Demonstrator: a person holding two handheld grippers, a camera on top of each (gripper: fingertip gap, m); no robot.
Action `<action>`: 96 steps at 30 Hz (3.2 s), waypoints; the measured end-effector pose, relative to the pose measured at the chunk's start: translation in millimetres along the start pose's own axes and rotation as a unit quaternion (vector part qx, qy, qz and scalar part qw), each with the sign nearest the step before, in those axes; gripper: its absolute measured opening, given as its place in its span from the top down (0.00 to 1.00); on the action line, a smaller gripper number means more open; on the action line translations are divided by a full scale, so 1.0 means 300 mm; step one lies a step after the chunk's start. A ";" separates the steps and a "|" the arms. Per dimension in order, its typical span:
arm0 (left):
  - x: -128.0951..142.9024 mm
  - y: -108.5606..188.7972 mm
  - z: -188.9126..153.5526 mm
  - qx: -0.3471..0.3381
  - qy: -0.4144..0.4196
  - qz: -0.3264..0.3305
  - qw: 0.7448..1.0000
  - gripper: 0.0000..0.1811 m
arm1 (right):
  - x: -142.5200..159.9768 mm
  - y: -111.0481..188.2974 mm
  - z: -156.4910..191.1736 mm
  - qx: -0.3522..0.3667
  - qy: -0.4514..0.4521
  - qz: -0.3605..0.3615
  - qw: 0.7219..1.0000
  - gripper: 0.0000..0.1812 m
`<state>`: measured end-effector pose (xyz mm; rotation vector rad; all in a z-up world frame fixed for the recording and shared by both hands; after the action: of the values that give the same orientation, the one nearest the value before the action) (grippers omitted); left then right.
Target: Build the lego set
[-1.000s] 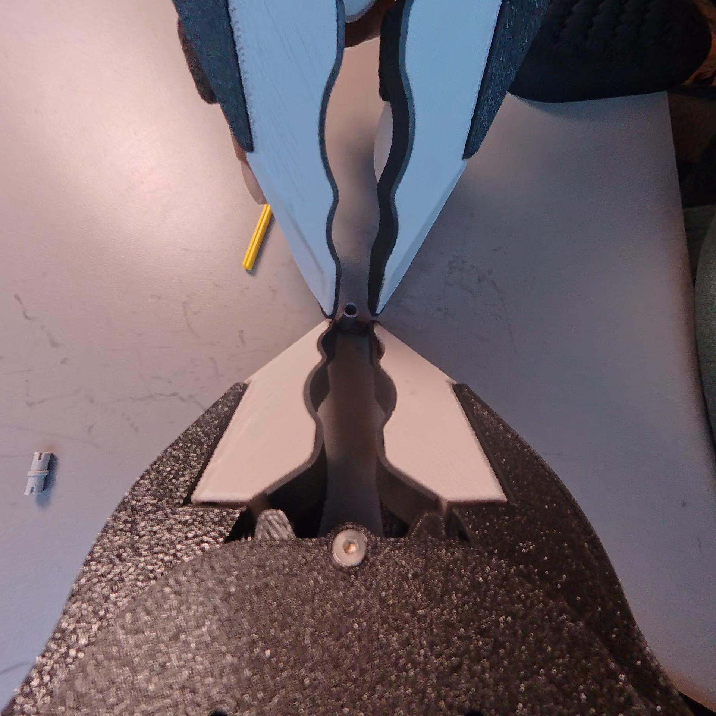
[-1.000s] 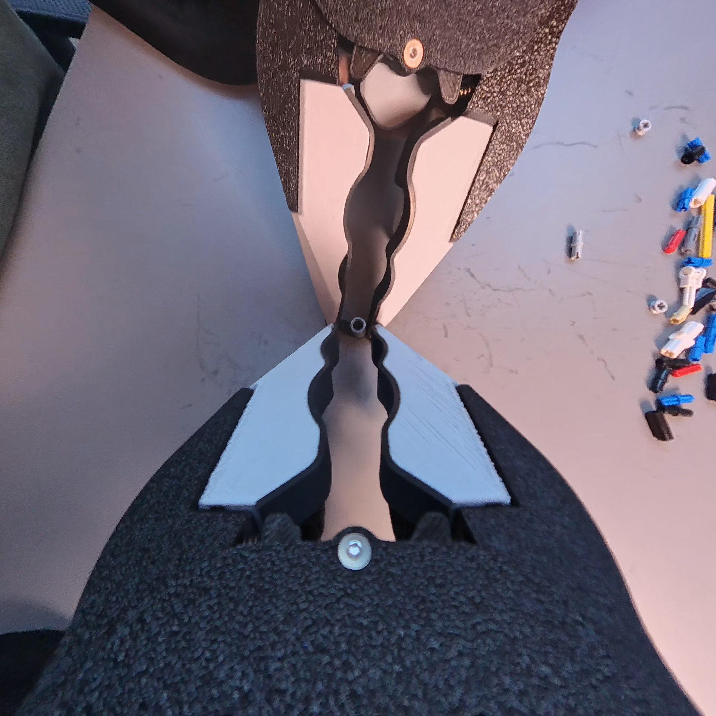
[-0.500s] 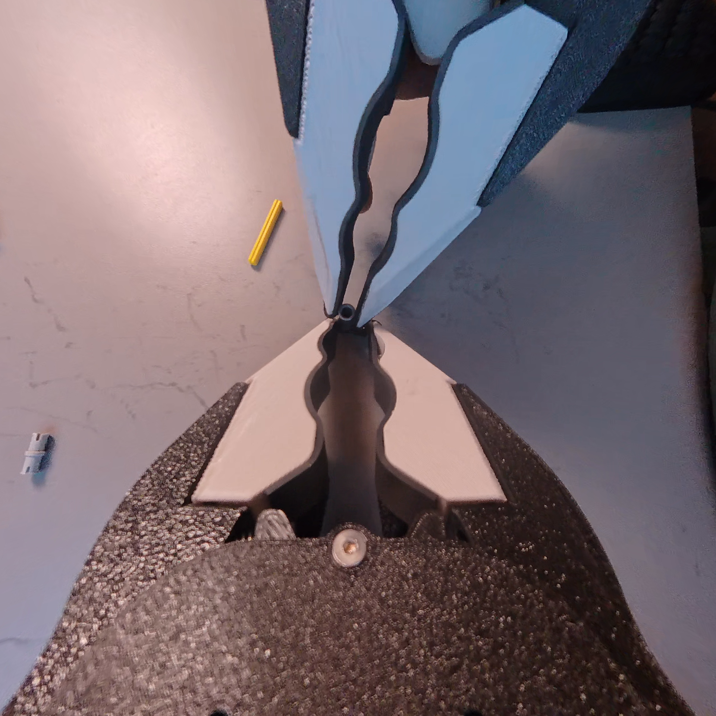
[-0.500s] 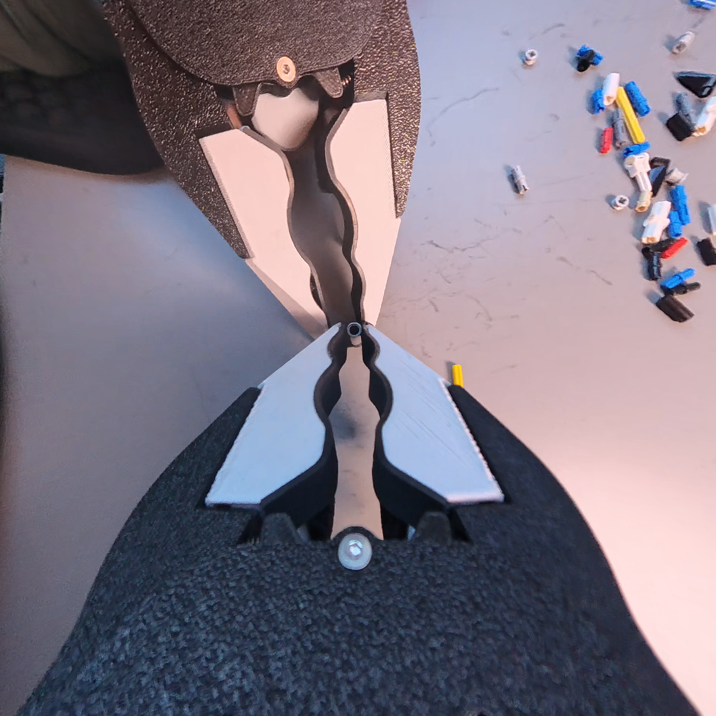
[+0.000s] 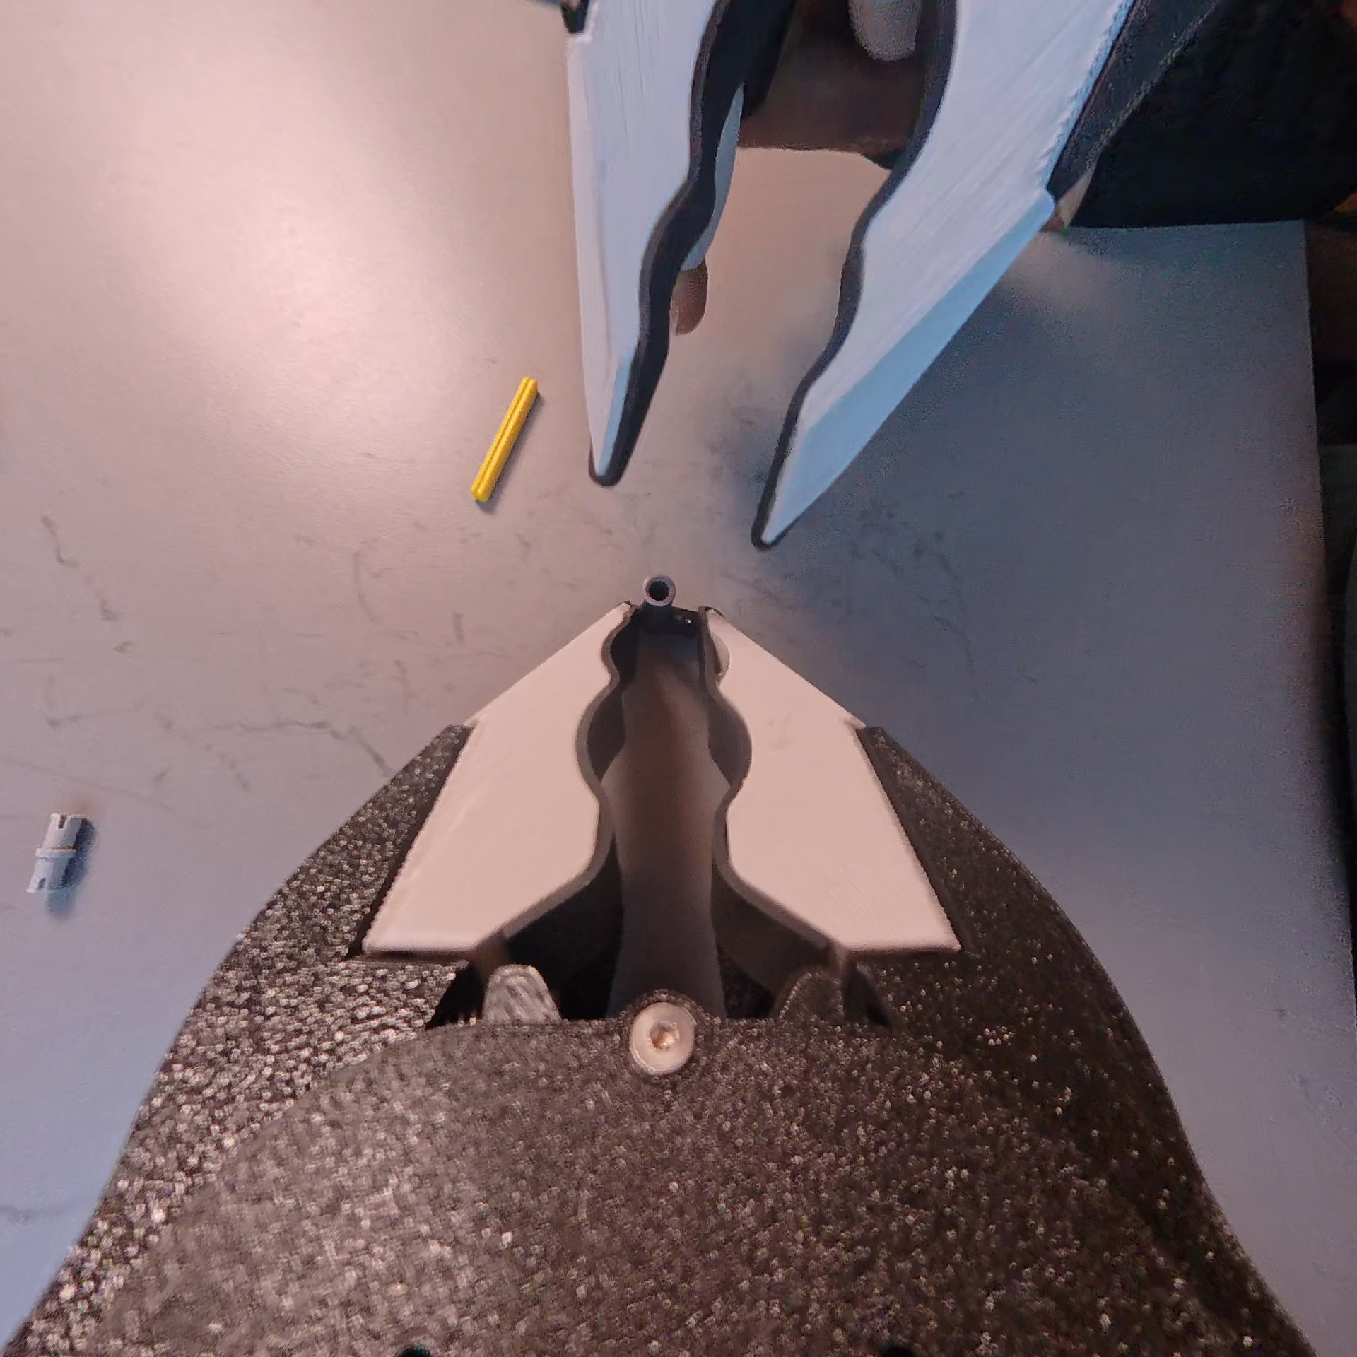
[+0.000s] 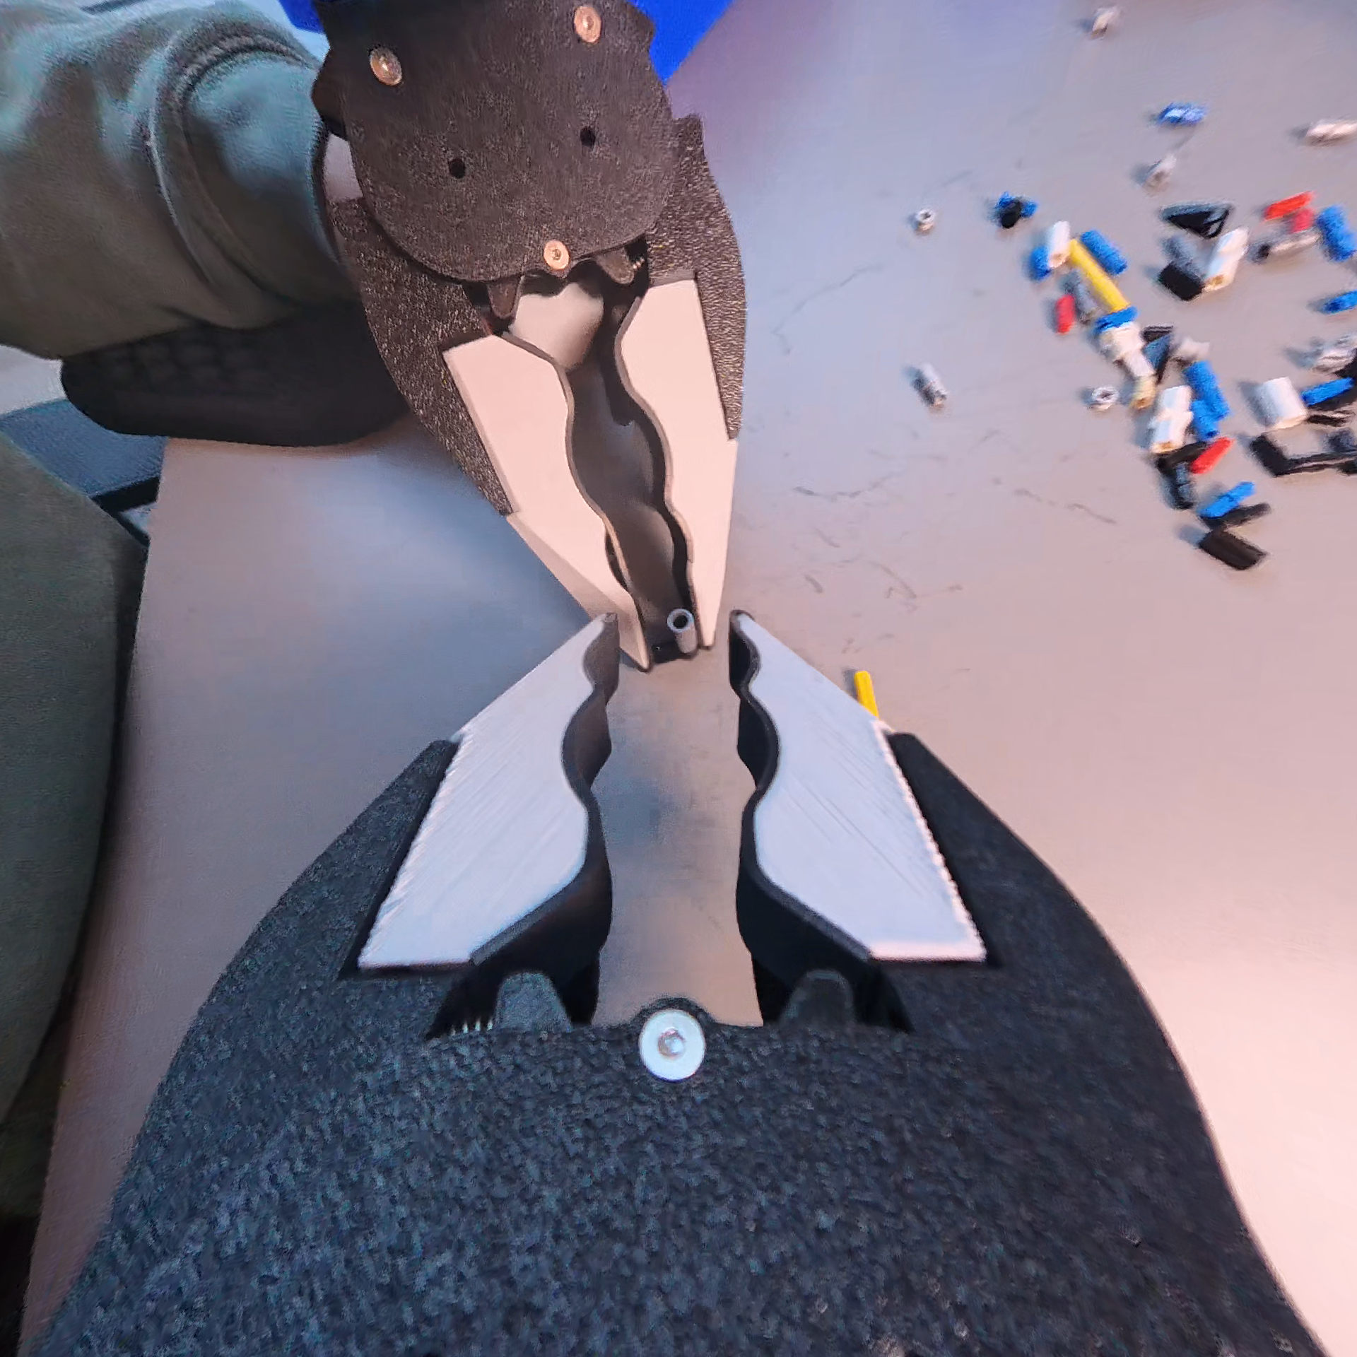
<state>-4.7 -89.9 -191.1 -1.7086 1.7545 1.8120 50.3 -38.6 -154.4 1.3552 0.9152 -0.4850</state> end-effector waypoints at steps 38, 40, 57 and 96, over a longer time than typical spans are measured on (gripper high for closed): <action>0.001 -0.007 -0.016 0.027 -0.073 0.028 0.997 0.96 | 0.142 0.000 -0.196 0.118 0.075 0.045 0.989 0.90; 0.001 -0.006 -0.014 0.026 -0.070 0.027 0.997 0.96 | 0.136 -0.012 -0.194 0.105 0.085 0.056 0.989 0.91; -0.001 0.048 -0.016 0.052 -0.035 -0.024 0.998 0.84 | 0.113 -0.009 -0.154 0.051 0.131 0.060 0.988 0.98; -0.236 0.224 -0.136 0.154 -0.041 -0.353 0.922 0.98 | -0.155 0.222 0.019 -0.011 0.083 -0.281 0.956 0.98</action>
<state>-0.8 -100.6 -86.0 -1.7712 1.0859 1.1978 75.8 -40.7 -77.2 1.1144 1.4520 -0.7970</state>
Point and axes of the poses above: each gripper's, where its closed fingertips meet, y back along the fingers, x out of its underside, z = x × y across the jaws, the point moved 5 cm from there along y, back along the fingers, and after that the axes turned 14 degrees about x, right-handed, at the moved point
